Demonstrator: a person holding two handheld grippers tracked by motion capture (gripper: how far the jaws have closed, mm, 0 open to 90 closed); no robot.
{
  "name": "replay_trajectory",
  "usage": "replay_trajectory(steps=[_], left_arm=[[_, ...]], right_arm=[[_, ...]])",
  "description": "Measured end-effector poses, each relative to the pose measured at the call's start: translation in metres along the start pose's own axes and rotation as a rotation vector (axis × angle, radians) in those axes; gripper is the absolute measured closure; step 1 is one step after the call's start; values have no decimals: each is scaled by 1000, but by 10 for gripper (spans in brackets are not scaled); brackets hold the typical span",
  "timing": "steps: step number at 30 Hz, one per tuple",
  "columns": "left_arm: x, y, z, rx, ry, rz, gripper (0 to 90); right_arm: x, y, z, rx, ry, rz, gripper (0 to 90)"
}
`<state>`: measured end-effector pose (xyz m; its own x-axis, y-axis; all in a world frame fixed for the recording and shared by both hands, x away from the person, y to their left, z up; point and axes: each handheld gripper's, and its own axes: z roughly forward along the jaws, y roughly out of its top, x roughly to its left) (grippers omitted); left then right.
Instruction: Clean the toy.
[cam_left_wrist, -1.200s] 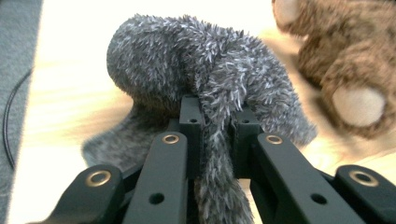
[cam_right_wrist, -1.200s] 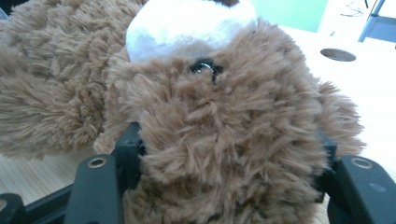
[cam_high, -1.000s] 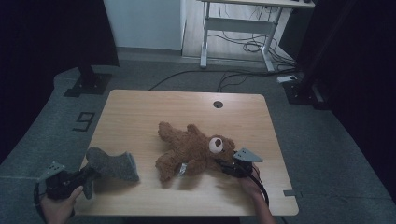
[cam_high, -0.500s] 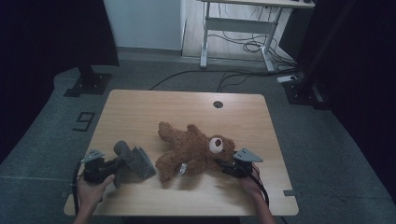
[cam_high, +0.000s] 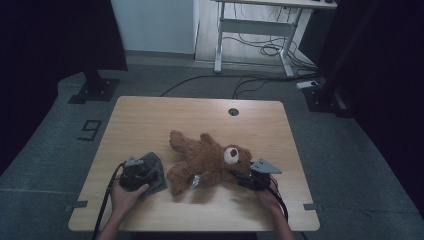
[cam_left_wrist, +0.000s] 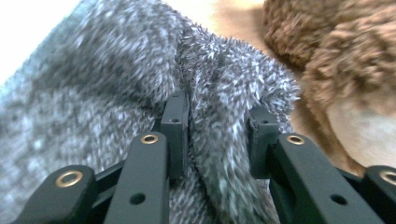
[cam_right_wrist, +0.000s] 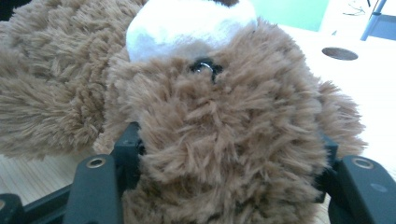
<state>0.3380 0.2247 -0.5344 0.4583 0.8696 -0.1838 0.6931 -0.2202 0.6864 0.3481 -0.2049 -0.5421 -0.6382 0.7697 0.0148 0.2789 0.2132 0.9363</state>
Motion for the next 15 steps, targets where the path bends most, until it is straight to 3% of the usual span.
replay_trajectory(steps=[1,5,7,11,15], left_arm=[[0,0,0,0,0,0,664],[-7,-3,-3,34,76,54,703],[-7,-7,-6,33,88,58,706],[1,-17,-19,39,92,55,706],[19,-35,-42,29,100,10,700]], right_arm=[[0,0,0,1,1,0,356],[0,0,0,1,2,1,355],[0,0,-1,3,1,-3,354],[0,0,-1,4,5,-3,352],[0,0,-1,4,4,-6,346]])
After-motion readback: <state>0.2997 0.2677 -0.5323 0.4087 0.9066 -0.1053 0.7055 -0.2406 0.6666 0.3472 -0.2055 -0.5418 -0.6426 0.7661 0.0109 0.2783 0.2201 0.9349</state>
